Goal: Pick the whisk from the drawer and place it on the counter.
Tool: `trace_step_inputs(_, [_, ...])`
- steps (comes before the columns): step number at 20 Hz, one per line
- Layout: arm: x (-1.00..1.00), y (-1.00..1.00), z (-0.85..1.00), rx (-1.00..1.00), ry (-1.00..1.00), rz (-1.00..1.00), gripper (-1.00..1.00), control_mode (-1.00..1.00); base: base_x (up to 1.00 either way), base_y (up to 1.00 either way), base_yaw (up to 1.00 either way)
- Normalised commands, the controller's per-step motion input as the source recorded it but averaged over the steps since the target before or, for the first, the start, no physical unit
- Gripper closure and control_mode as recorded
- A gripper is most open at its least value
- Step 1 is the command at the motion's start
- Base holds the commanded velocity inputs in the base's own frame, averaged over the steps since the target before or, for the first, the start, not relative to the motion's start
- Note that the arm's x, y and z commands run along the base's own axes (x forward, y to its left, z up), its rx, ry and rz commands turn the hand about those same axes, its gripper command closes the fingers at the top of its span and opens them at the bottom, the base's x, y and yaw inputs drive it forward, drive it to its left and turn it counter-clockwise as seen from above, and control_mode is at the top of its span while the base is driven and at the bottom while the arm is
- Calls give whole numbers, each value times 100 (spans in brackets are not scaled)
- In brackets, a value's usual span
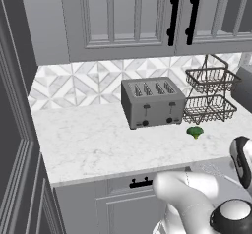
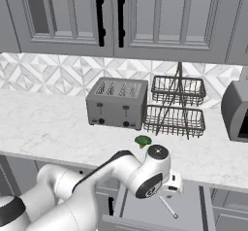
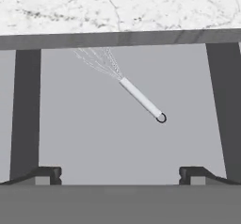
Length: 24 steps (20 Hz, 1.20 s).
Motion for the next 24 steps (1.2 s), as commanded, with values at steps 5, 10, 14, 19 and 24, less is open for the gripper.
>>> trace_step_inputs(5, [-25,-10,-19,0,3,0,-100,-100,0,0,0])
trace_step_inputs(10, [-38,-16,-40,0,8,0,-100,-100,0,0,0])
trace_step_inputs(14, [-38,-29,-49,-1,5,0,-100,-100,0,0,0])
trace_step_inputs(19, [-27,-19,-18,-3,9,0,-100,-100,0,0,0])
trace_step_inputs(24, [-32,-28,-4,-2,15,0,-100,-100,0,0,0])
